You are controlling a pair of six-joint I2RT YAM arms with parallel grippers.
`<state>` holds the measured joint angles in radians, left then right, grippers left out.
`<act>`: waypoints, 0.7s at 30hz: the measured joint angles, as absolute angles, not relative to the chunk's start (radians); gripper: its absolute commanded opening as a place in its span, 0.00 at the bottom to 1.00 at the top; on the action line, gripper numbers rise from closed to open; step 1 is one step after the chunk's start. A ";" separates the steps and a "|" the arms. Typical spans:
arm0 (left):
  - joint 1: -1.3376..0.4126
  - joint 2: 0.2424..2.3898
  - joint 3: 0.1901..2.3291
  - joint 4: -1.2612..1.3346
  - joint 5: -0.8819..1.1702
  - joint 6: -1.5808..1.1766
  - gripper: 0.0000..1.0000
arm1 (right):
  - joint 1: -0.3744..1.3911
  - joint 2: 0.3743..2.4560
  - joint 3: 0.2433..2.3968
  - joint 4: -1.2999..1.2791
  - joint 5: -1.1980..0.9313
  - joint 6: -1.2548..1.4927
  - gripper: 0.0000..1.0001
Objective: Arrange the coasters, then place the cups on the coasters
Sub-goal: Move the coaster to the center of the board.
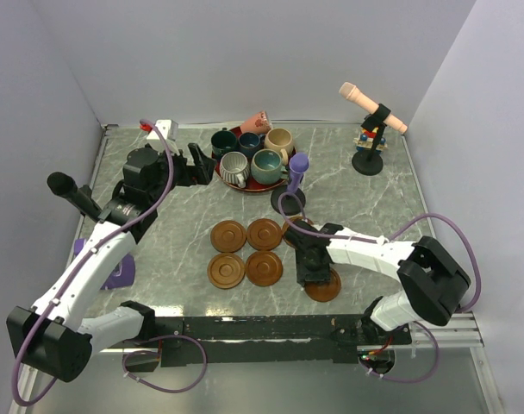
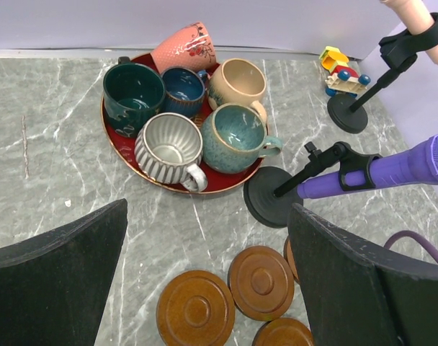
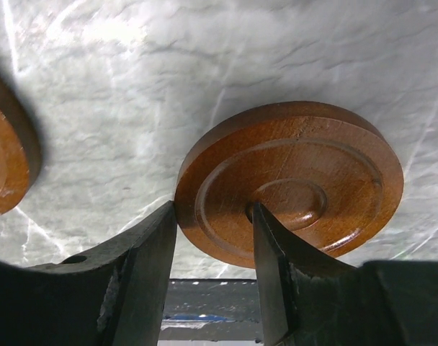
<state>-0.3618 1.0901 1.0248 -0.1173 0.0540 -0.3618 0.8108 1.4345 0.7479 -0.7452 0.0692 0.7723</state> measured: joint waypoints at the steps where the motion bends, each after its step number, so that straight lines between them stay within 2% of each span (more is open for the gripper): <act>1: -0.362 1.092 1.025 -0.118 0.054 -0.362 0.97 | 0.818 1.436 0.750 -0.746 0.070 0.778 0.50; 21: -0.364 1.103 1.025 -0.117 0.054 -0.361 0.97 | 0.873 1.448 0.803 -0.624 0.127 0.855 0.49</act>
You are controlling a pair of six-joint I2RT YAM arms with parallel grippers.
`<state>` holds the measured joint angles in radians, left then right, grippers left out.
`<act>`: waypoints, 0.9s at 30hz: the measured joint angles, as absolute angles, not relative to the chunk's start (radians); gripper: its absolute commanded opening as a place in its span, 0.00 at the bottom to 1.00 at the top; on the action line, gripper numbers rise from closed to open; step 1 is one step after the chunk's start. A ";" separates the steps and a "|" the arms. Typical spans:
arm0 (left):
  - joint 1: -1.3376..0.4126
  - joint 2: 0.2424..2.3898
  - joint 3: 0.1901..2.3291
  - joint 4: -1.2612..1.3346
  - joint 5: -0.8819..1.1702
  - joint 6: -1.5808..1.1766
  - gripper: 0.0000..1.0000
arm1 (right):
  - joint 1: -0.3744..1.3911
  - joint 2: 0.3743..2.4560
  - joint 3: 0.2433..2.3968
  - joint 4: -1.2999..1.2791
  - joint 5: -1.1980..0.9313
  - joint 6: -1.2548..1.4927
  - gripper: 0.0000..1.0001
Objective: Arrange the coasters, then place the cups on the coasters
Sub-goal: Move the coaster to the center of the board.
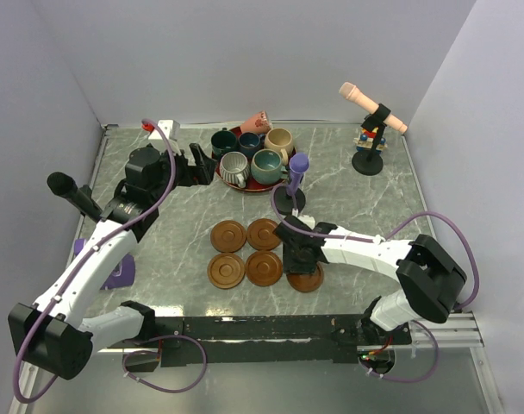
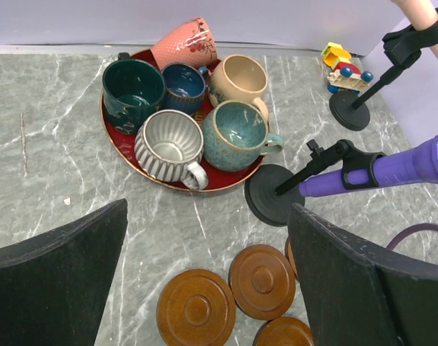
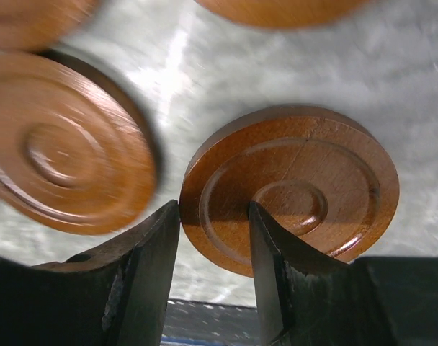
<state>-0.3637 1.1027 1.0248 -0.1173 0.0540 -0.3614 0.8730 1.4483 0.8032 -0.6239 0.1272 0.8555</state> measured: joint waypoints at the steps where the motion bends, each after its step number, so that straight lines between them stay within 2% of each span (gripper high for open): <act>1: -0.364 1.105 1.025 -0.118 0.054 -0.362 0.97 | 0.873 1.450 0.809 -0.615 0.131 0.855 0.49; 20: -0.364 1.116 1.025 -0.118 0.046 -0.361 0.97 | 0.878 1.452 0.838 -0.586 0.178 0.856 0.52; 25: -0.364 1.118 1.025 -0.118 0.043 -0.361 0.96 | 0.880 1.449 0.838 -0.593 0.194 0.855 0.57; 27: -0.364 1.118 1.025 -0.118 0.039 -0.361 0.97 | 0.883 1.436 0.838 -0.597 0.196 0.854 0.63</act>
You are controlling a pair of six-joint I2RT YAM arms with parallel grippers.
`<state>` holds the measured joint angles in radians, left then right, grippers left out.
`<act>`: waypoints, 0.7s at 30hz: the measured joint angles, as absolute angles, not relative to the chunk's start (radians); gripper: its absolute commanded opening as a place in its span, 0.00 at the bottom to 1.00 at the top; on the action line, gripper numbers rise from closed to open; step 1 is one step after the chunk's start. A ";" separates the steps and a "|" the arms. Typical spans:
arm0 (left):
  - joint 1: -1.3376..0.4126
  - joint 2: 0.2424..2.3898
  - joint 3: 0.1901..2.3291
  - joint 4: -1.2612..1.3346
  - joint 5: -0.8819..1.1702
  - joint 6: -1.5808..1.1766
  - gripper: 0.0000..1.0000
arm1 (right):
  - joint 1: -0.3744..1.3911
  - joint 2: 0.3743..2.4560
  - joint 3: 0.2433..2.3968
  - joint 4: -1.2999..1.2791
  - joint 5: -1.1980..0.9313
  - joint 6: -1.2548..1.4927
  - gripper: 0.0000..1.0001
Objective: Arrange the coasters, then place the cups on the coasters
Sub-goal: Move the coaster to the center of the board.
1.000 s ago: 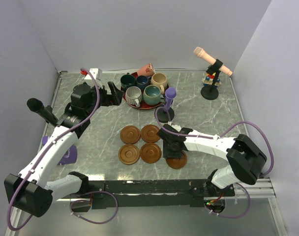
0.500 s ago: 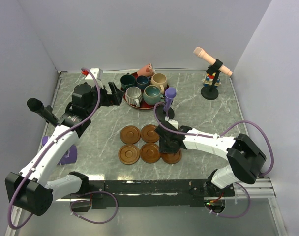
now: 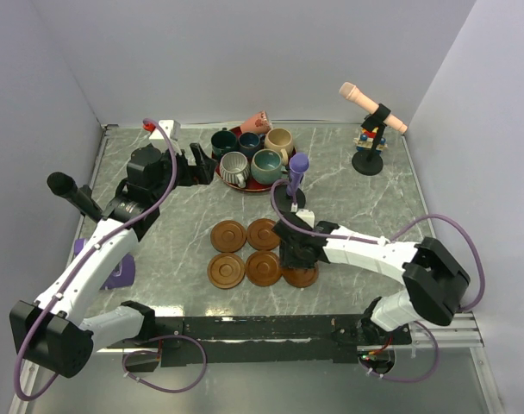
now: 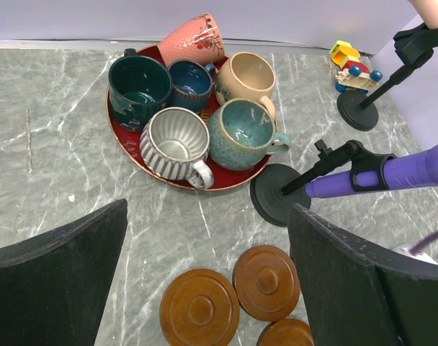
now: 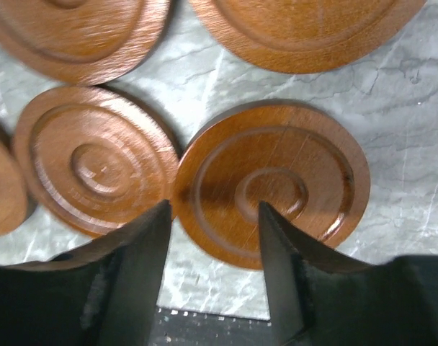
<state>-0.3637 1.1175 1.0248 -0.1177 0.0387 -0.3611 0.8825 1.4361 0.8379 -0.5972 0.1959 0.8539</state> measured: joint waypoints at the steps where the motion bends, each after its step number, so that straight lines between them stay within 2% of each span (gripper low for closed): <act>1: -0.364 1.118 1.025 -0.118 0.038 -0.361 0.97 | 0.886 1.422 0.838 -0.599 0.197 0.851 0.66; 8: -0.364 1.125 1.025 -0.118 0.036 -0.361 0.97 | 0.918 1.254 0.813 -0.623 0.202 0.844 0.84; 11: -0.364 1.130 1.025 -0.118 0.036 -0.361 0.97 | 0.935 1.185 0.748 -0.641 0.203 0.853 0.95; 14: -0.364 1.130 1.025 -0.118 0.036 -0.361 0.97 | 0.954 1.159 0.682 -0.664 0.202 0.871 0.99; 21: -0.364 1.135 1.024 -0.117 0.037 -0.361 0.97 | 1.007 1.156 0.627 -0.687 0.212 0.927 0.99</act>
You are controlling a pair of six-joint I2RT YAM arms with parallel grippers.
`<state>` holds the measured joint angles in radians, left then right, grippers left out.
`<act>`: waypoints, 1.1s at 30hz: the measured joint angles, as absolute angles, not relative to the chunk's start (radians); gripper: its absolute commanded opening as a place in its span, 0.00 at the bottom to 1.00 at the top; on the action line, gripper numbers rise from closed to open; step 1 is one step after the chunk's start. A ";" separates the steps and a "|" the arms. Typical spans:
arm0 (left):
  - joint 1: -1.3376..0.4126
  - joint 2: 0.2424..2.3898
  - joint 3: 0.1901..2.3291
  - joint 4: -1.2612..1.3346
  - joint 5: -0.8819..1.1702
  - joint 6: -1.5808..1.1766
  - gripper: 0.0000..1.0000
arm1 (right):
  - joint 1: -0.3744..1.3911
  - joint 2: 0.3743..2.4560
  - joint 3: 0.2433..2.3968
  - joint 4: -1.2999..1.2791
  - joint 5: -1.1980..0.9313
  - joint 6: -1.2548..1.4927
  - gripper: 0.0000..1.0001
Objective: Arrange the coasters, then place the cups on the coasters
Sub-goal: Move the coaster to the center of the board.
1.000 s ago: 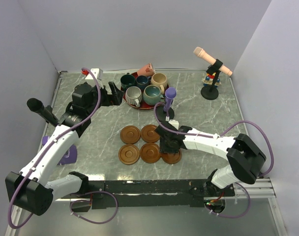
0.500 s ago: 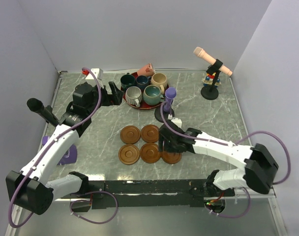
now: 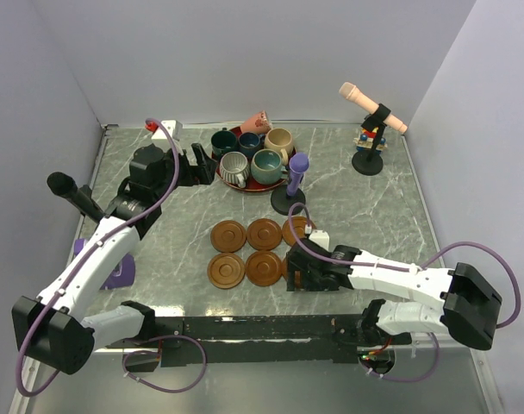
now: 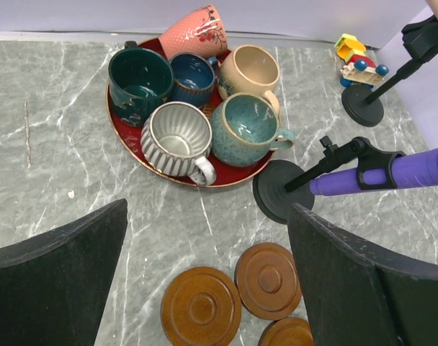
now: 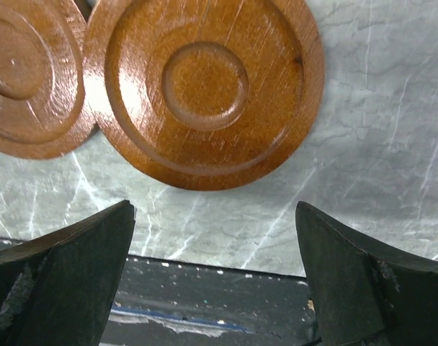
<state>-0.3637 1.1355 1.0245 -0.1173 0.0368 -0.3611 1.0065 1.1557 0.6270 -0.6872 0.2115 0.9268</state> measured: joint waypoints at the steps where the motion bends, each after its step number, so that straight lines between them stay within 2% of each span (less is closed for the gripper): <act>1: -0.364 1.138 1.024 -0.117 0.037 -0.361 0.97 | 1.008 1.159 0.627 -0.682 0.216 0.933 0.99; 16: -0.368 1.145 1.019 -0.118 0.037 -0.361 0.97 | 1.012 1.229 0.612 -0.648 0.272 1.003 0.93; 28: -0.370 1.145 1.018 -0.118 0.036 -0.361 0.97 | 1.012 1.248 0.609 -0.647 0.292 1.006 0.92; 33: -0.371 1.145 1.018 -0.118 0.036 -0.361 0.97 | 1.012 1.232 0.611 -0.654 0.293 0.987 0.96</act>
<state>-0.3710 1.1454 1.0183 -0.1177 0.0364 -0.3611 1.0119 1.2316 0.6106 -0.6540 0.2928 0.9874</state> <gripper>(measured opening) 0.966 0.944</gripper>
